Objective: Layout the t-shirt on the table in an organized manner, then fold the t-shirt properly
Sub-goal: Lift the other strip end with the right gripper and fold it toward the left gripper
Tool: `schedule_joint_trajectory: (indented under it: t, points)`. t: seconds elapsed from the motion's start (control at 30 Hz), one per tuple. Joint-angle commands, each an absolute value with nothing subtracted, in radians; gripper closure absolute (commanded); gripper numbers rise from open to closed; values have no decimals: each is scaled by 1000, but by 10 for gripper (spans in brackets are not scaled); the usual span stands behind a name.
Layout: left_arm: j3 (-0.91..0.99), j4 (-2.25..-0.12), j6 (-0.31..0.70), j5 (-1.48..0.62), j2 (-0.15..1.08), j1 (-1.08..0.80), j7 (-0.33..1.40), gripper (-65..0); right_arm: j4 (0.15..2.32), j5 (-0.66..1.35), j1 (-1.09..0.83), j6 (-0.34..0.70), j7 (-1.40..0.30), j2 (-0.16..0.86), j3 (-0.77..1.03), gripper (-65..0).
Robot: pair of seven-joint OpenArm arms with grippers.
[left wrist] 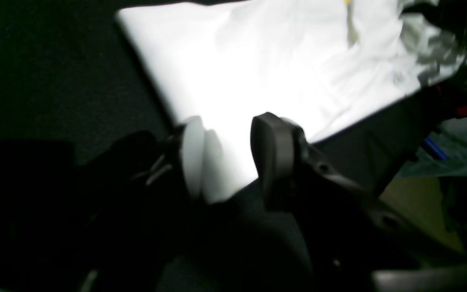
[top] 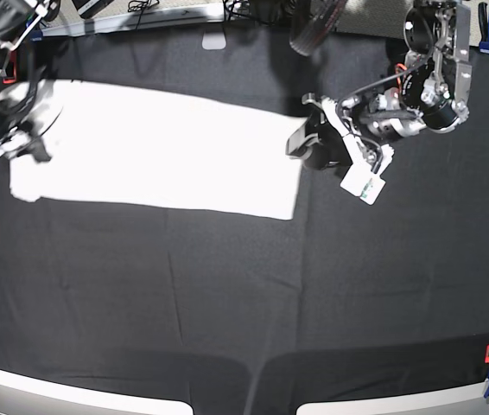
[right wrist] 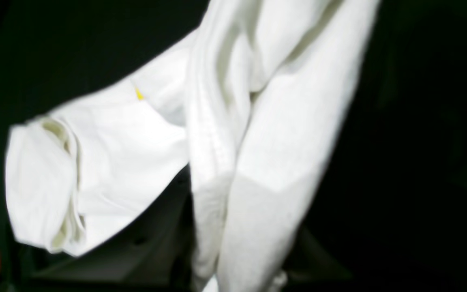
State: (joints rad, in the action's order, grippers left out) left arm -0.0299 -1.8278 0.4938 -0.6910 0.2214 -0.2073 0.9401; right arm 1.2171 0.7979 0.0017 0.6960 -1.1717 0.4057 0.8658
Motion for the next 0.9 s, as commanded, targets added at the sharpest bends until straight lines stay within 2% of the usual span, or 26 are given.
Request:
schedule_joint_trajectory:
  t: [0.0,0.13,0.37,0.57,0.87]
  points:
    - [-27,-1845,496,-715,221,-200,916,-220,1234,819,22,698,-1148,447,879,0]
    - [-27,-1845,496,-715,221,-200,915,-220,1235,850,51,698,-1150,462,877,0]
    - [-27,-1845,496,-716,221,-200,915,-220,1235,986,55,698,-1150,427,821,0]
    - [-27,-1845,496,-715,221,-200,915,-220,1237,1103,52,698,-1151,340,745,0]
    - [-27,-1845,496,-715,221,-200,915,-220,1297,1162,52,698,-1151,231,614,0]
